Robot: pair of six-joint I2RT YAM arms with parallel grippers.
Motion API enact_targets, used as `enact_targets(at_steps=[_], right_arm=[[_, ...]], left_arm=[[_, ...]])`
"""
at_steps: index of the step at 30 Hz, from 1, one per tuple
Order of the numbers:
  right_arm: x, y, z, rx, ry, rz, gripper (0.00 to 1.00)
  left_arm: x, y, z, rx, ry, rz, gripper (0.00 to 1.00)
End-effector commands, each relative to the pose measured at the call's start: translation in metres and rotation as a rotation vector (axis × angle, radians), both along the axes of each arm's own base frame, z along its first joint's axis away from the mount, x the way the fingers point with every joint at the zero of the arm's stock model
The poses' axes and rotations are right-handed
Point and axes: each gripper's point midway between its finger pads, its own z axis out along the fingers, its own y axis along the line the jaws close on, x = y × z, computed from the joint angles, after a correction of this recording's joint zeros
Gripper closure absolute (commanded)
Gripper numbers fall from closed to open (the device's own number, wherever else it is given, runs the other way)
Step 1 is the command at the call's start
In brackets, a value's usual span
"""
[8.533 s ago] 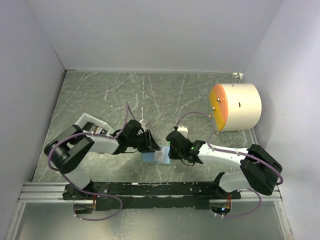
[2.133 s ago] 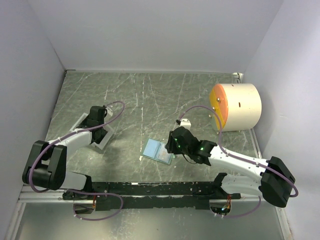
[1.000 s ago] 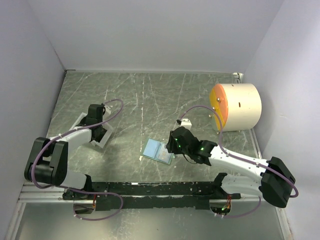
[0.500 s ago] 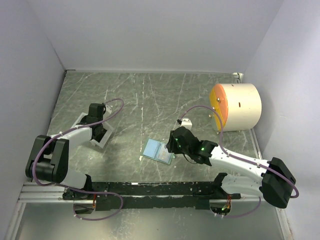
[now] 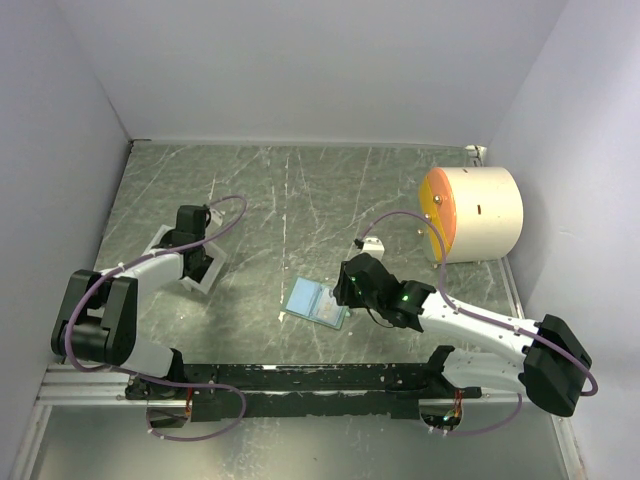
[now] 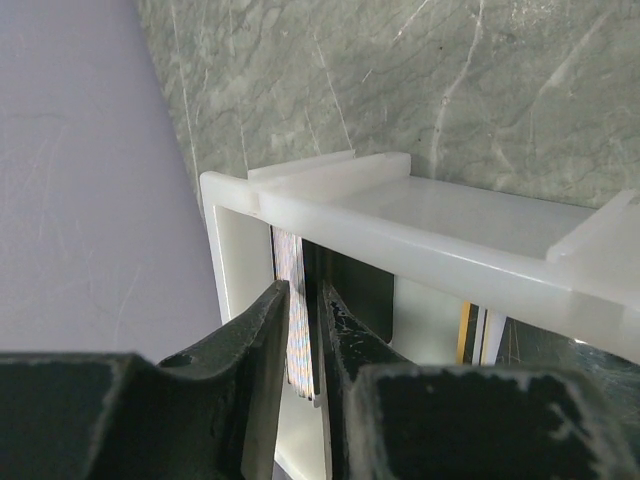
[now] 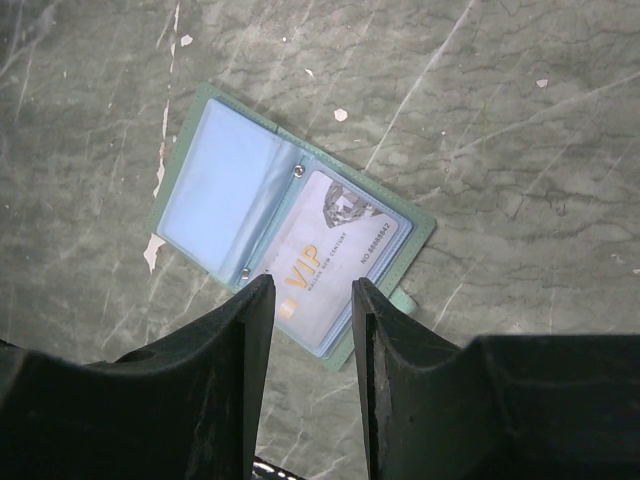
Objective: Put the credit cards into the card holder
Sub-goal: Pick up the credit card from the storage box.
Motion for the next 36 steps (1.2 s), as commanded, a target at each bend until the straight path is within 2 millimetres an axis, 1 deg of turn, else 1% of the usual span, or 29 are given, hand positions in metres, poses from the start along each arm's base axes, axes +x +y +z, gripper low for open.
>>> enact_targets(at_steps=[1,5,15,23,26,27,28,32,36], right_arm=[[0.002,-0.006,0.002,-0.012,-0.01,-0.023,0.62],[0.002,-0.007,0.003,-0.01,-0.014,-0.025,0.63],[0.0,-0.008,0.004,0.001,-0.01,-0.03,0.62],[0.001,-0.008,0.006,0.004,-0.014,-0.03,0.62],[0.001,-0.008,0.006,0.006,-0.014,-0.029,0.62],[0.001,-0.008,0.006,0.005,-0.013,-0.029,0.62],[0.001,-0.008,0.006,0.002,-0.013,-0.028,0.63],[0.001,-0.008,0.005,0.0,-0.013,-0.027,0.63],[0.001,-0.006,0.005,0.005,-0.012,-0.024,0.63]], left_arm=[[0.008,0.005,0.01,0.002,-0.019,0.018,0.72],[0.008,0.004,0.009,-0.003,-0.013,0.019,0.74],[0.009,0.005,0.014,0.0,-0.013,0.023,0.77],[0.009,0.005,0.014,-0.013,-0.002,0.032,0.83],[0.009,0.005,0.016,-0.024,0.004,0.038,0.9],[0.009,0.004,0.017,-0.029,0.005,0.039,0.92],[0.009,0.003,0.018,-0.038,0.009,0.037,0.93],[0.005,-0.004,0.018,-0.093,0.043,0.042,0.93],[-0.001,-0.014,0.016,-0.184,0.073,0.069,0.93]])
